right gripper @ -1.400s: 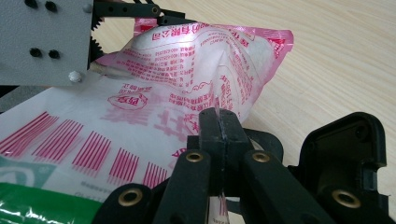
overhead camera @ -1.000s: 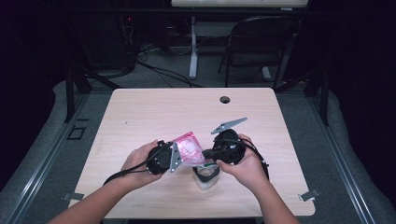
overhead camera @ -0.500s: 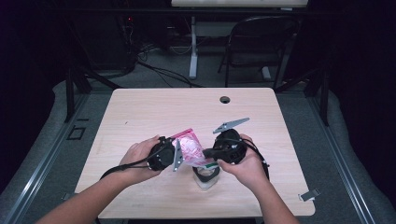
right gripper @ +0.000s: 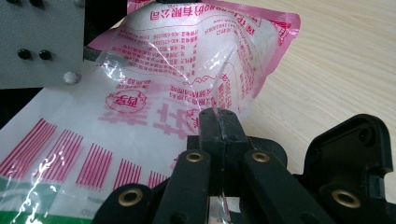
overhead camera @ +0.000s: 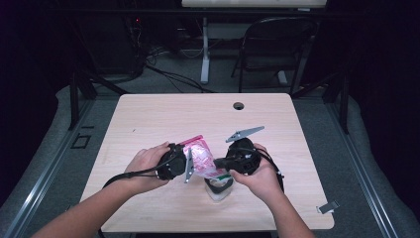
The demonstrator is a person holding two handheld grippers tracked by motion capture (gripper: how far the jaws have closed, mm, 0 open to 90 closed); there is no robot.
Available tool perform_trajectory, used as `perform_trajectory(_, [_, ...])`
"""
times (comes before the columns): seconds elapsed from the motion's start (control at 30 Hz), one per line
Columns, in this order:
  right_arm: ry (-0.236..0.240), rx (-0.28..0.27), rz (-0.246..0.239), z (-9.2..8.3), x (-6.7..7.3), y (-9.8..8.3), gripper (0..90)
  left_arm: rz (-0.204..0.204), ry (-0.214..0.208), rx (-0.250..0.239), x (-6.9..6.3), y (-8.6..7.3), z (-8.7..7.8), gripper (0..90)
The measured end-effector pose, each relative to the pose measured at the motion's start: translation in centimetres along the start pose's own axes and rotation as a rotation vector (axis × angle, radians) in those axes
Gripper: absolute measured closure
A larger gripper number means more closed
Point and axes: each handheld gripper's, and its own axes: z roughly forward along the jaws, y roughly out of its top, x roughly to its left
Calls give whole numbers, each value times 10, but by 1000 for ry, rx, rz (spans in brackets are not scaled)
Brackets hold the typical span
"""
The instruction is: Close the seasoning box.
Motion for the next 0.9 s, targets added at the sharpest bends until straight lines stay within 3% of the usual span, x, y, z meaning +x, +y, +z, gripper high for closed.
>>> perform_trajectory(0.63, [23, -16, 3, 11, -2, -3, 900, 58, 23, 43, 1, -3, 0, 610])
perform_trajectory(0.9, [34, -29, 7, 12, -4, -5, 900, 68, -2, 66, 4, 0, 0, 610])
